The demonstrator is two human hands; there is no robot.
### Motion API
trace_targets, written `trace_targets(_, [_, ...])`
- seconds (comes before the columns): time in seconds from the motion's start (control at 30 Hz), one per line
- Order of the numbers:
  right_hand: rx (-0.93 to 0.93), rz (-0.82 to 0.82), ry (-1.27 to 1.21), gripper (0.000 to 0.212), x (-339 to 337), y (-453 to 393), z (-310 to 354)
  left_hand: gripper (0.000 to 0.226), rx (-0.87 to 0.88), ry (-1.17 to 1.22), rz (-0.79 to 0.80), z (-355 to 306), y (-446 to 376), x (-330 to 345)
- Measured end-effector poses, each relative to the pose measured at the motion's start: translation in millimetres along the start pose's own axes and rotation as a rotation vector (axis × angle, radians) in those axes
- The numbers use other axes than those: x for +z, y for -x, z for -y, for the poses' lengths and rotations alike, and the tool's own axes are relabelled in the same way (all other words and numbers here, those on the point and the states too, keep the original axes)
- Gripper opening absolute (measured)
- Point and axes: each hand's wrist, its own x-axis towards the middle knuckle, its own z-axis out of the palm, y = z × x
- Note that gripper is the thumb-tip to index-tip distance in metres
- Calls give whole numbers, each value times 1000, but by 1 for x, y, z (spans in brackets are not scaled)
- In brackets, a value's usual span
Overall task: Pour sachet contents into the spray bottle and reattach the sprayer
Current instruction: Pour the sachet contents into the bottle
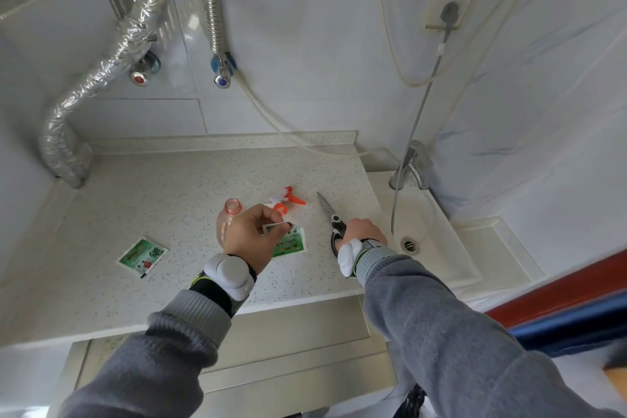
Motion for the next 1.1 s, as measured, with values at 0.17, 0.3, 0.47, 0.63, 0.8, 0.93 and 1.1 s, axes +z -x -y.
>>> trace_targets(0.17, [-3,-10,12,28,-11,8,8,14,4,22,-13,-2,1,-10])
trace_targets(0.3, [-138,-134,-33,38,-44,22,37,16,38,42,-50,-8,0,-28])
trace_targets(0.47, [-565,-201,-183,34,-91,58,96,12,68,107,-64,-18,-3,-55])
trace_targets(0.63, [-876,-141,-322,17,-113,104,148,13,140,109,-78,-25,-6,-81])
trace_targets(0.8, [-931,-127,-142,12,-118,113,179,18,123,66,-113,-22,-12,-103])
trace_targets(0.93, [-958,-111,-102,24,-116,115,195,19,131,17,-145,-19,-15,-111])
trace_targets(1.1, [-944,-79,-15,25,-114,116,211,25,131,55,-197,-11,-20,-112])
